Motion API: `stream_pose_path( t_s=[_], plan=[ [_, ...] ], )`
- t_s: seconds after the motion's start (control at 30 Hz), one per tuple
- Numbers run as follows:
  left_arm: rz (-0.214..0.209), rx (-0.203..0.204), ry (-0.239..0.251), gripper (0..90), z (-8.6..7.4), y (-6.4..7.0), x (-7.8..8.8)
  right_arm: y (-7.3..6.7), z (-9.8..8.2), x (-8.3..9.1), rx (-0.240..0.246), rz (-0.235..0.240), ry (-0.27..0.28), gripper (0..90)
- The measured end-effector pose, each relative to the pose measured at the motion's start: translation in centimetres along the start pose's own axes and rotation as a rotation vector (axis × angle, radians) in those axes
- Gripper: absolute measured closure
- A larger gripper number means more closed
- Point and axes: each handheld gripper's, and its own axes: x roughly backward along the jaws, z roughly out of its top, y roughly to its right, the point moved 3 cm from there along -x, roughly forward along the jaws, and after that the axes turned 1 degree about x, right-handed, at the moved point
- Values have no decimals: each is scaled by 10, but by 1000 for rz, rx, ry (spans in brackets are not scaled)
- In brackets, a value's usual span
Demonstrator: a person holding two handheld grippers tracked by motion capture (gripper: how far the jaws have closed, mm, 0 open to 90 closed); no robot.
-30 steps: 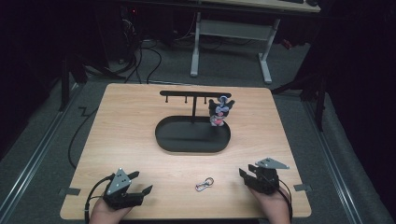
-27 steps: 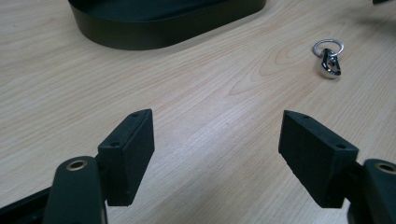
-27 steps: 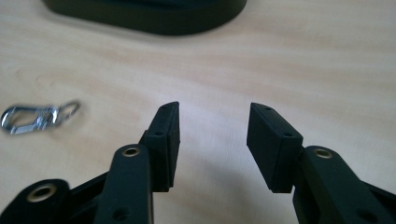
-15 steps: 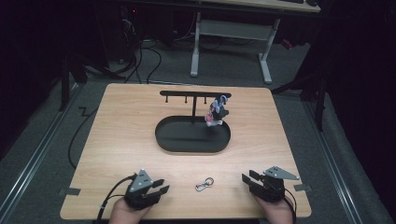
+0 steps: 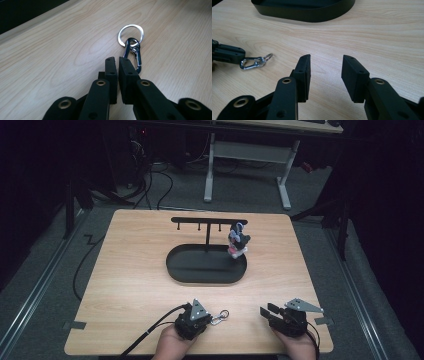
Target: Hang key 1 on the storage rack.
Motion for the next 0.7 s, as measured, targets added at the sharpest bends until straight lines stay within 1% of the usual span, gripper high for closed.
stream_pose_path(
  t_s=[0.1,0.17,0.23,0.37,0.43,0.5,0.53,0.6,0.63,0.7],
  plan=[
    [-3,-12,-2,856,8,8,-9,1,0,1,5,4,0,598],
    [-16,-23,-10,856,16,15,-18,1,-1,2,6,6,-2,598],
    [-33,-43,-14,856,24,26,-28,1,-1,2,2,6,-4,598],
    [-60,-70,-16,856,39,46,-47,1,-1,3,1,14,0,598],
    [-70,-80,-19,856,45,53,-55,2,-1,3,2,14,-2,598],
    [-82,-78,-16,854,50,59,-61,2,-1,3,-2,12,-4,598],
    [-83,-80,-10,852,51,60,-61,4,-1,4,2,11,1,598],
    [-81,-78,0,844,50,58,-57,5,-1,5,-9,9,2,599],
    [-75,-76,6,842,47,54,-54,6,-1,5,-4,8,3,599],
    [-53,-65,10,838,39,43,-44,7,-2,5,-11,8,1,598]
  ],
)
